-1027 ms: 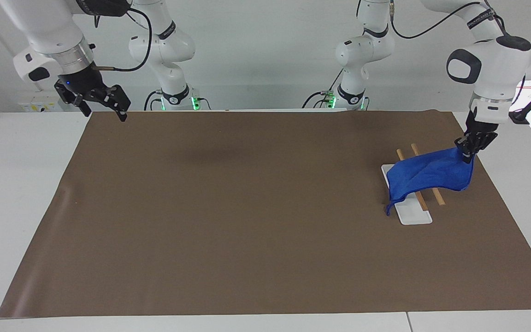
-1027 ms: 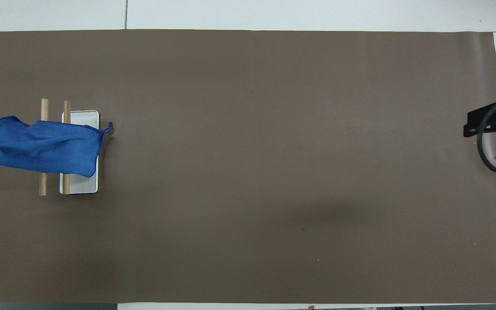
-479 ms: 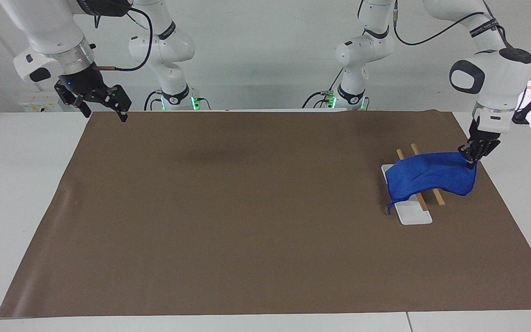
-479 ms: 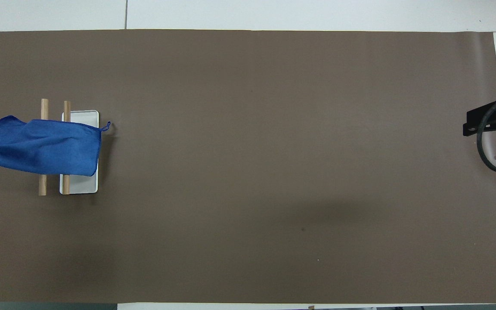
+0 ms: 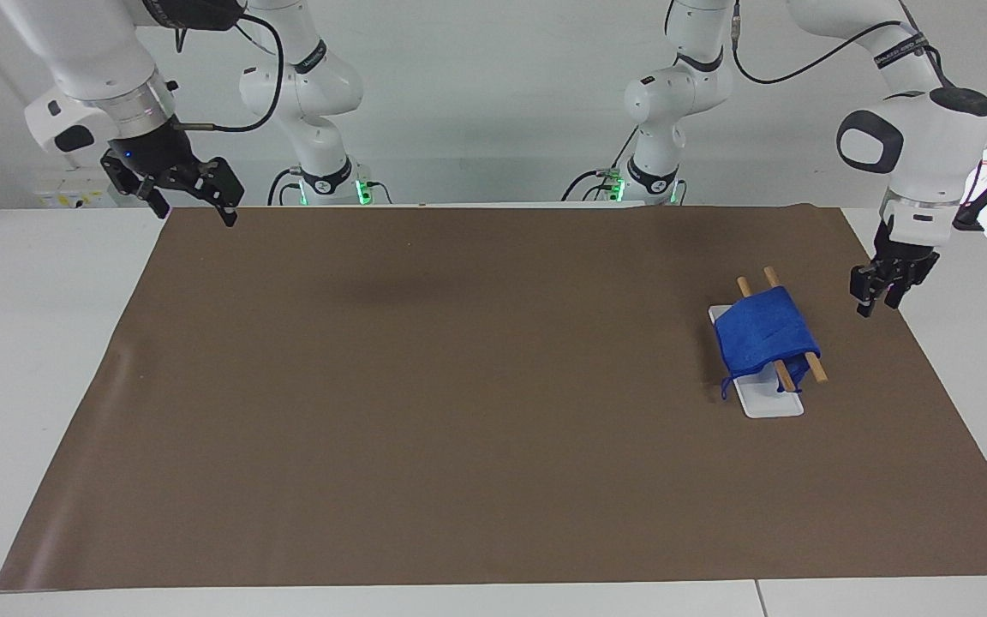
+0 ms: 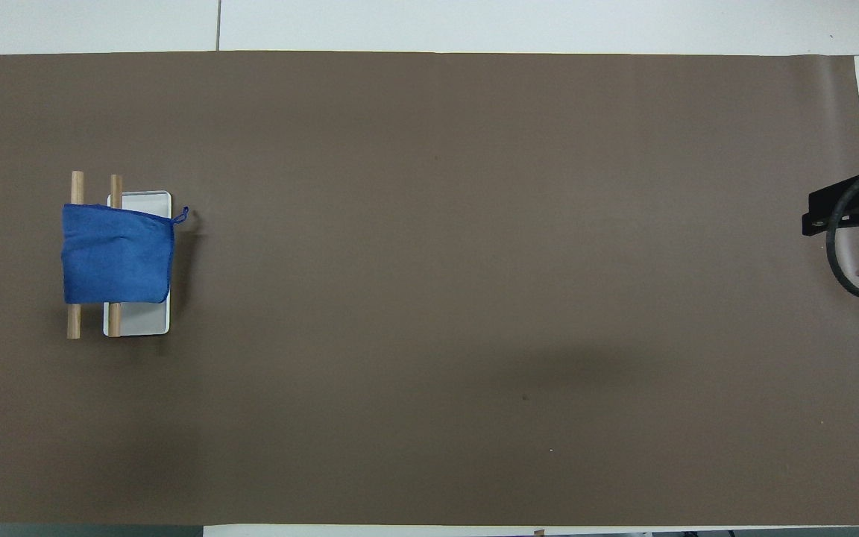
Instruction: Right arm passes towel to left arm to hang
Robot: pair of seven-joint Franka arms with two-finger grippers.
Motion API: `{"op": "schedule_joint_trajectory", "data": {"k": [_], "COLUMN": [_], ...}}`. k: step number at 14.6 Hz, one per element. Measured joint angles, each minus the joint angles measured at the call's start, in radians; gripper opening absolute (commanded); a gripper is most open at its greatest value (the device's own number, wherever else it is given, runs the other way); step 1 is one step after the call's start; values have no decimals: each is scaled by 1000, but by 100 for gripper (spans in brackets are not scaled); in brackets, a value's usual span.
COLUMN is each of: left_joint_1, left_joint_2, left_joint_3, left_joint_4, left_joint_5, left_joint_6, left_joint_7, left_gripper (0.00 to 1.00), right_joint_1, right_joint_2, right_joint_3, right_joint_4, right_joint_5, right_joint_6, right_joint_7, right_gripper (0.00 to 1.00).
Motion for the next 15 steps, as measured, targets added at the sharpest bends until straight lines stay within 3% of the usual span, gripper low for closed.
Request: {"op": "schedule_joint_trajectory", "data": {"k": [5, 11, 15], "left_joint_1": [-37, -185, -229], "left_joint_2": [-2, -7, -3], "left_joint_3": [-11, -16, -17], "left_joint_4": [131, 294, 424], "left_joint_5": [0, 0, 0], "left_joint_6": [-215, -503, -700], "left_joint_7": [10, 7, 6], "left_gripper": [100, 100, 100], "right_joint_1": [0, 0, -1], "right_joint_2": [0, 0, 0], "right_joint_3": [0, 0, -1], "right_joint_4": [0, 0, 0], "right_joint_5": [0, 0, 0], "right_joint_6": [0, 0, 0], "right_joint_7": [0, 0, 0], "right_gripper": [100, 100, 100]}}
